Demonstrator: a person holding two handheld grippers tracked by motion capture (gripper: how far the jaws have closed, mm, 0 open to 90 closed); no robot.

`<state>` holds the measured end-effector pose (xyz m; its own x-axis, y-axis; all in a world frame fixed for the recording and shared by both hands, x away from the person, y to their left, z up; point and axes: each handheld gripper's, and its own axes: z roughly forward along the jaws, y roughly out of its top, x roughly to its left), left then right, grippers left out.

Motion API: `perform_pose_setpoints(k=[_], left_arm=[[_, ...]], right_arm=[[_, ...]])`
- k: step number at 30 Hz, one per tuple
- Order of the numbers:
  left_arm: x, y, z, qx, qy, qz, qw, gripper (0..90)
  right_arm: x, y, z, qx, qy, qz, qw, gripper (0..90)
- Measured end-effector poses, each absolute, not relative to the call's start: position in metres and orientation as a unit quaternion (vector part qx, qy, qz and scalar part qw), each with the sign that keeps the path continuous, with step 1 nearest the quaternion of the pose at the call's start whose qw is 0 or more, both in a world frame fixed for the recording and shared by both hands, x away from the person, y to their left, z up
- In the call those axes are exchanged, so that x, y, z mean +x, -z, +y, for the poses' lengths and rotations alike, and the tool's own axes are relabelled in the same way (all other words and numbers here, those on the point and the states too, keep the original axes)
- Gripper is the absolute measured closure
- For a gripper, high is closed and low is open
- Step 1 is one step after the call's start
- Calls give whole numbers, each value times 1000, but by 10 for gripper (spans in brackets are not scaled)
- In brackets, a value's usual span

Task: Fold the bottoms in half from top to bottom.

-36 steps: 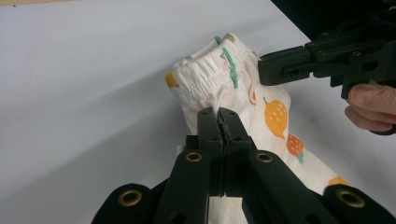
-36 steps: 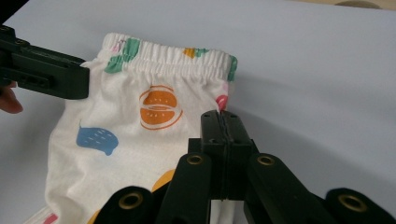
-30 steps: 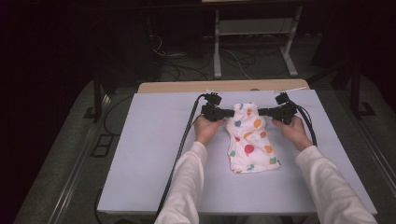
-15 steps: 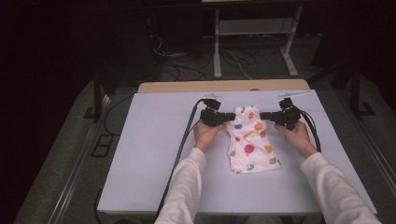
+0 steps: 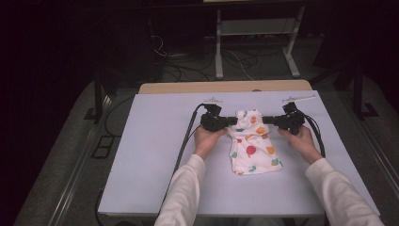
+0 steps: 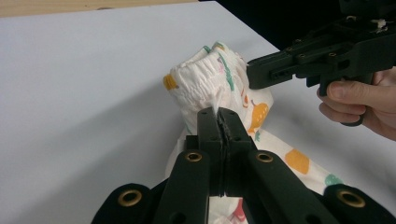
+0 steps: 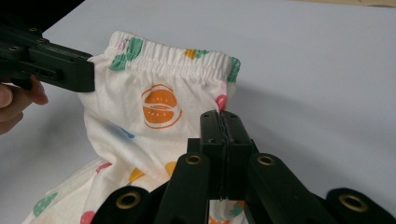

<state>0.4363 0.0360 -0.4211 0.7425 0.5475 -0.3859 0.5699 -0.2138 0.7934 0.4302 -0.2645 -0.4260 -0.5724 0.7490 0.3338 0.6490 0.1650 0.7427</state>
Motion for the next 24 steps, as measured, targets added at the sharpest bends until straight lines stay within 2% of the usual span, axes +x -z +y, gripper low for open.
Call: perform_pose_setpoints(k=[24], left_arm=[[408,425,39,770,14,341,540,883]], right_arm=[[411,421,-270,432,-458,775,56,878]])
